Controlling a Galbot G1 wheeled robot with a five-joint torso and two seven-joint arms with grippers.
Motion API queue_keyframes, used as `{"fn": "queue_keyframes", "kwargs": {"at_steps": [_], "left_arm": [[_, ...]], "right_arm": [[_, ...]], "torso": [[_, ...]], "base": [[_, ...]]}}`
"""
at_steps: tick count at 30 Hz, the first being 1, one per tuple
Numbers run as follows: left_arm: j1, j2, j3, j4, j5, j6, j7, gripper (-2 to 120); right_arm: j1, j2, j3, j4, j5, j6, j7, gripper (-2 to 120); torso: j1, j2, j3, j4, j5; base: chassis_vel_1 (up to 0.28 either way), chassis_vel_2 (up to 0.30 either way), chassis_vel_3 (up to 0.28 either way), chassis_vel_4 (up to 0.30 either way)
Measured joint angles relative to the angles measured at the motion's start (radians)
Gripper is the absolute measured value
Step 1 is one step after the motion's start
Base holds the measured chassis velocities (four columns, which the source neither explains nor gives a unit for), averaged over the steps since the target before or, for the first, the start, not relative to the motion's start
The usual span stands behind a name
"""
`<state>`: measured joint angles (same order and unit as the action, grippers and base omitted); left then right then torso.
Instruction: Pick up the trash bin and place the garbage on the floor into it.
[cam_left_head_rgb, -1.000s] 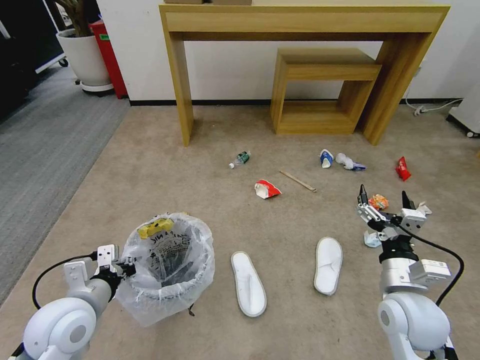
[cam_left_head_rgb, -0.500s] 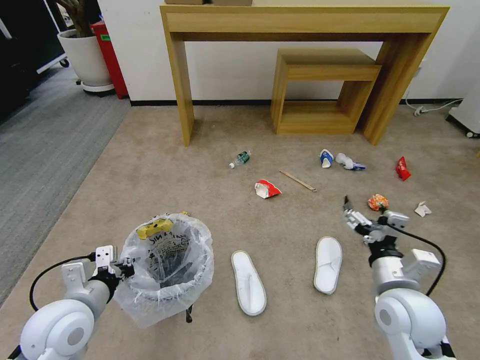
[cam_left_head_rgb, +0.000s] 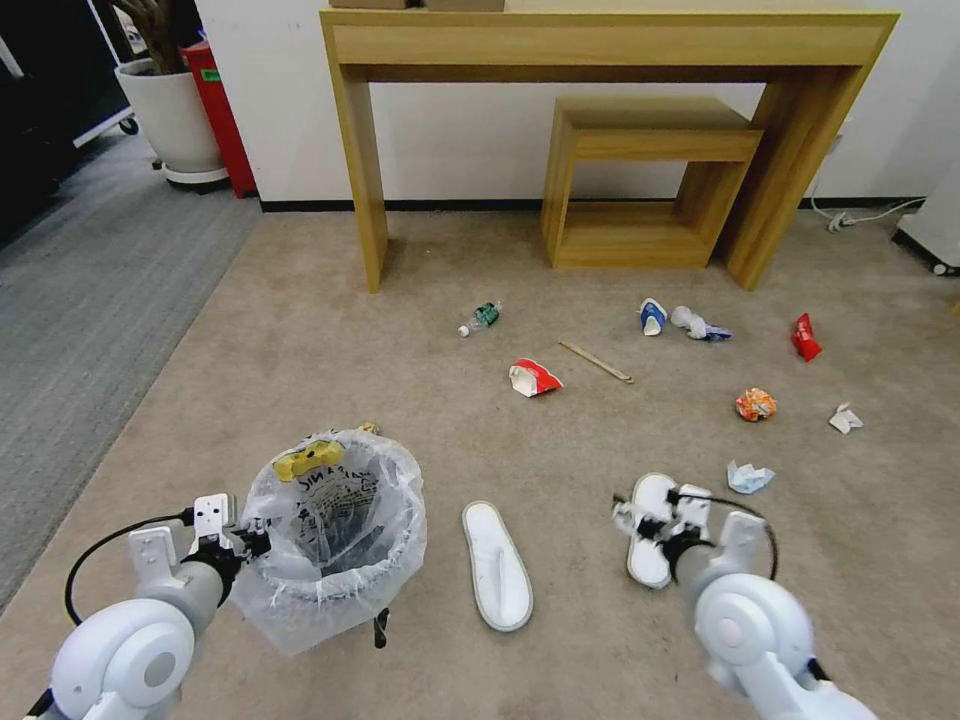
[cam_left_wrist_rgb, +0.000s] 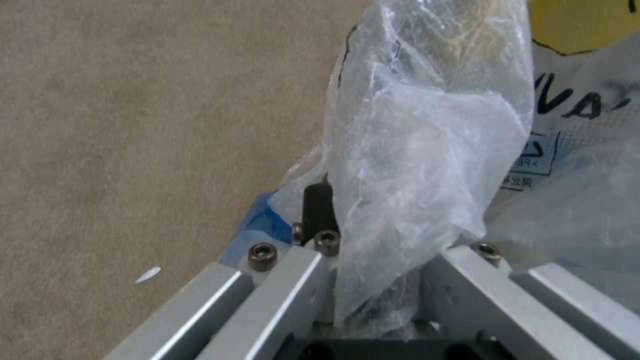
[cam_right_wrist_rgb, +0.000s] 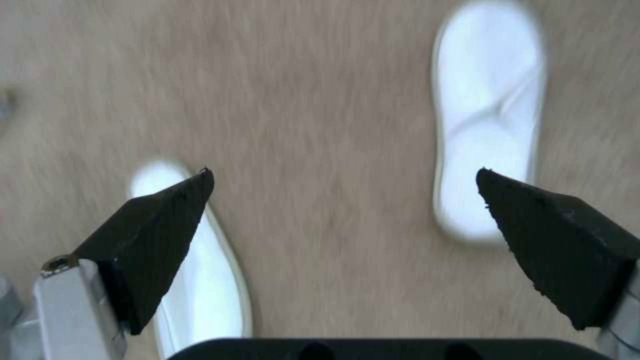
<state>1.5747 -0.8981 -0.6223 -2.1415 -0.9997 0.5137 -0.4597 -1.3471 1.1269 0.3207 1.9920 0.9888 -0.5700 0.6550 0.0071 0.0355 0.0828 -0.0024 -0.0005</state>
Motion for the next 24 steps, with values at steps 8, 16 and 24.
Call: {"fn": "queue_keyframes", "kwargs": {"at_steps": [8, 16, 24], "left_arm": [[-0.002, -0.018, 0.007, 0.010, 0.012, -0.002, 0.000, 1], [0.000, -0.031, 0.007, 0.023, 0.026, -0.013, 0.003, 1], [-0.001, -0.033, 0.005, 0.030, 0.029, -0.015, 0.003, 1]], "right_arm": [[0.066, -0.096, -0.177, -0.080, 0.085, -0.060, 0.013, 100], [0.124, -0.189, -0.283, -0.092, 0.093, -0.049, -0.127, 100], [0.236, -0.224, -0.407, -0.161, 0.073, 0.021, -0.170, 100]], "torso": [[0.000, 0.000, 0.000, -0.0001, 0.0000], [0.000, 0.000, 0.000, -0.0001, -0.0002], [0.000, 0.000, 0.000, -0.0001, -0.0002]], "base": [[0.000, 0.000, 0.000, 0.000], [0.000, 0.000, 0.000, 0.000], [0.000, 0.000, 0.000, 0.000]]}}
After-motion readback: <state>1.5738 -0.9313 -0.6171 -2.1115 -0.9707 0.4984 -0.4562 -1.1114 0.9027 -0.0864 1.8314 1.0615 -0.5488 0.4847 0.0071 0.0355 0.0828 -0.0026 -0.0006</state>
